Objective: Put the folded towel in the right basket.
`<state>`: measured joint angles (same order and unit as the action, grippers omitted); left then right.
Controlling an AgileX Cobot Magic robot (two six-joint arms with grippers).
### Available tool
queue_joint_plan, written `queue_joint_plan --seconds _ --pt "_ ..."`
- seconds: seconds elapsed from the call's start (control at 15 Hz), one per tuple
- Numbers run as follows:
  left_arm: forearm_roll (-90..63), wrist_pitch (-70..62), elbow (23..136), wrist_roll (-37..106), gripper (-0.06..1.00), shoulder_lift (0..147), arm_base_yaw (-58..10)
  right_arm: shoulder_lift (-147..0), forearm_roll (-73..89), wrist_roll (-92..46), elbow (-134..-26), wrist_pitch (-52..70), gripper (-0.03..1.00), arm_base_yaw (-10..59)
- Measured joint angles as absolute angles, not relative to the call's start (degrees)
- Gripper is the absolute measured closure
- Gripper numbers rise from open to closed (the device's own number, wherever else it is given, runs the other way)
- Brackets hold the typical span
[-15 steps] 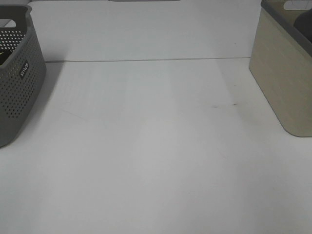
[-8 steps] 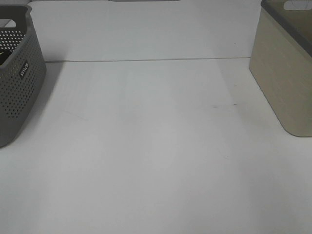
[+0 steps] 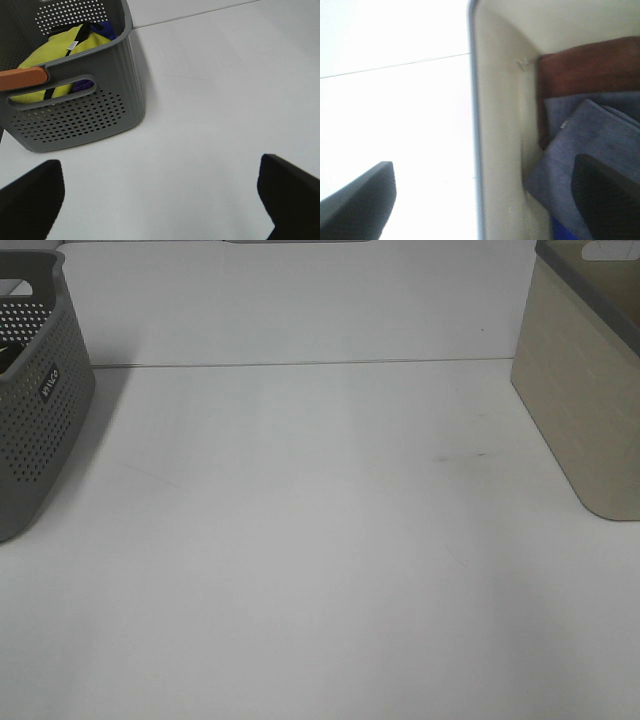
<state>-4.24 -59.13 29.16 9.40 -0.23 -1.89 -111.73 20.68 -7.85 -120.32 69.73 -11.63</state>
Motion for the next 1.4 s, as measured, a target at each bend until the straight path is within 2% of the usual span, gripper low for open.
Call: queue_joint_plan --seconds 0.13,0.33,0.47,0.8,1.2,1.4 --pt "-4.2 -59.1 29.2 9.4 -0.04 -0.2 -1.9 -108.7 20.0 -7.7 -120.3 69.8 0.09 -4.3" --pt "-4.2 -59.1 29.2 9.4 -0.04 -0.2 -1.9 -104.2 14.9 -5.8 -118.5 69.8 0.09 -1.4" --pt "-4.2 -59.1 29.2 9.4 -0.04 -0.2 -1.9 -97.9 11.7 -4.5 -112.6 69.8 0.09 -1.3" --pt "-4.2 -59.1 29.2 9.4 -0.04 -0.2 -1.9 -77.6 10.1 -4.2 -88.8 69.8 0.09 -1.3" --pt "-4.2 -59.1 29.2 9.4 -0.04 -0.2 -1.9 -50.7 4.9 -1.6 -52.7 69.7 0.09 -1.3" --pt "-4.2 -59.1 29.2 9.4 -0.04 -0.2 -1.9 -38.9 1.8 -1.3 -41.7 68.6 0.09 -1.3"
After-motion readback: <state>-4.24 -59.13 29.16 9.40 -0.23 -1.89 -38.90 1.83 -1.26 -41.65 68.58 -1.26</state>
